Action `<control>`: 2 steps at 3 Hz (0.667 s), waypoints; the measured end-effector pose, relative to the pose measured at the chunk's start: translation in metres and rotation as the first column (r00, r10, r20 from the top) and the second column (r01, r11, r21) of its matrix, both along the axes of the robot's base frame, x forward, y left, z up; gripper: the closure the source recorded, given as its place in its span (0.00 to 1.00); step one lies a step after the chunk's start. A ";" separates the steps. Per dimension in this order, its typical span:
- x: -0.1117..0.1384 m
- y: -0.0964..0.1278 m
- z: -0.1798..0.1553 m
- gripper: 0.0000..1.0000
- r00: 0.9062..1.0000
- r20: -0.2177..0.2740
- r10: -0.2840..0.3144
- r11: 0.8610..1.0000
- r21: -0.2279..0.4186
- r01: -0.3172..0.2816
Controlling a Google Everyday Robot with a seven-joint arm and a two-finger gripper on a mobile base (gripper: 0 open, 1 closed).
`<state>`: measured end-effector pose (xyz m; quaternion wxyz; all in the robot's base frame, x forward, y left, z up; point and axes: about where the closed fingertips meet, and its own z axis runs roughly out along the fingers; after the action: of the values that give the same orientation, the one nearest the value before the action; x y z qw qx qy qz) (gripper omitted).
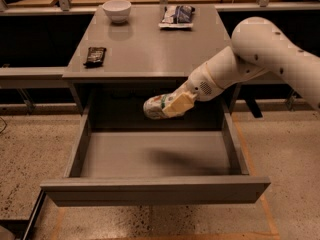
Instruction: Place 7up can into top drawer
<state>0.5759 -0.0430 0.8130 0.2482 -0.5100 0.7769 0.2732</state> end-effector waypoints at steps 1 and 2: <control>-0.016 0.000 -0.044 0.82 0.995 -0.098 0.016 1.000 0.013 -0.015; -0.033 0.000 -0.087 0.61 0.979 -0.204 0.017 0.998 0.059 -0.005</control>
Offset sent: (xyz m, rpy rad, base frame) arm -0.0548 -0.0063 -0.1413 0.1228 0.3476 -0.0059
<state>0.5427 -0.0434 0.7256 0.1804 -0.4761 0.7873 0.3479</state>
